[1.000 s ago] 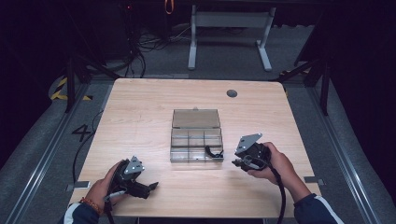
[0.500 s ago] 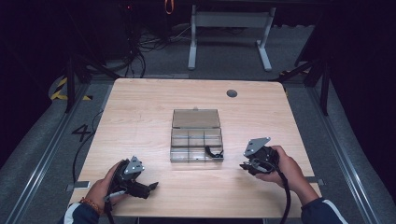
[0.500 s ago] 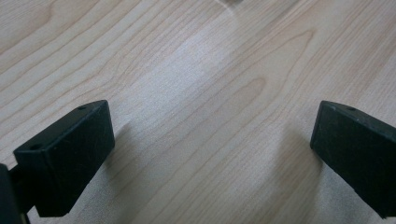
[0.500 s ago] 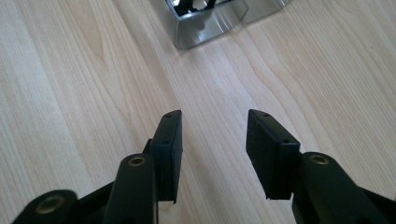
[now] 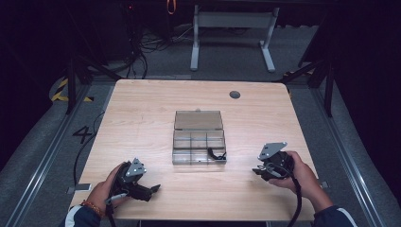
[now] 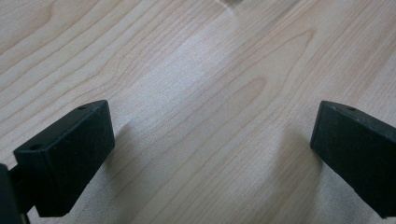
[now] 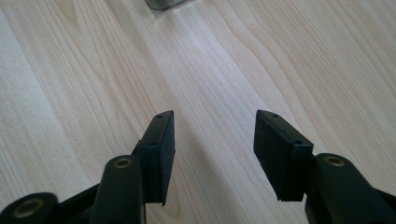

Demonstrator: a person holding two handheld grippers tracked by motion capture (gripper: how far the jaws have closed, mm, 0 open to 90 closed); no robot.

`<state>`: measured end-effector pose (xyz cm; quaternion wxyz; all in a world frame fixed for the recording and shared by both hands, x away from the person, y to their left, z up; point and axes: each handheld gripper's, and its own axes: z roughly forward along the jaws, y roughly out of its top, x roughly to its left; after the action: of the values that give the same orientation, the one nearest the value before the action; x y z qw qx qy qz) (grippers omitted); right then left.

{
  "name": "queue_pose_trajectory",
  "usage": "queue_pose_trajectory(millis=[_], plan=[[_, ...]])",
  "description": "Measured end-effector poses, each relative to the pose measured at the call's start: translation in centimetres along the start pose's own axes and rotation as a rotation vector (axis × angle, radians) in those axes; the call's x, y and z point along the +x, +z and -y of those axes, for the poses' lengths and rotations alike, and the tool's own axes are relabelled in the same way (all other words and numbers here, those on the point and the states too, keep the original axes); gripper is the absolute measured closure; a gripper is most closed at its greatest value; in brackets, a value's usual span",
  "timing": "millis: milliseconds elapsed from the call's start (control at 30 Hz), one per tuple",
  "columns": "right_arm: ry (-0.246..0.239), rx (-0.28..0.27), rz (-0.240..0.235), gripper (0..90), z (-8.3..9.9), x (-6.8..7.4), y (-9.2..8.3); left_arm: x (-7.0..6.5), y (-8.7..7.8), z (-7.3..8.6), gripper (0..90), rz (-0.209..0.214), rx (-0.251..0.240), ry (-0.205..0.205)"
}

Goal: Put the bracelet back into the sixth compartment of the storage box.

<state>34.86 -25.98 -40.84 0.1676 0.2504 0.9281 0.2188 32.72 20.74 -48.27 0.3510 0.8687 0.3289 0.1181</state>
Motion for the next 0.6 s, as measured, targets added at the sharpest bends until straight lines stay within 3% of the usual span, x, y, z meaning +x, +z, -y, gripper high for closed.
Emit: queue_pose_trajectory(millis=[600], plan=[[0.055, -0.028, 0.031, 42.5, 4.2, -0.5, -0.7, 0.0, 0.0, 0.0, 0.1, 0.000, 0.000, 0.000]])
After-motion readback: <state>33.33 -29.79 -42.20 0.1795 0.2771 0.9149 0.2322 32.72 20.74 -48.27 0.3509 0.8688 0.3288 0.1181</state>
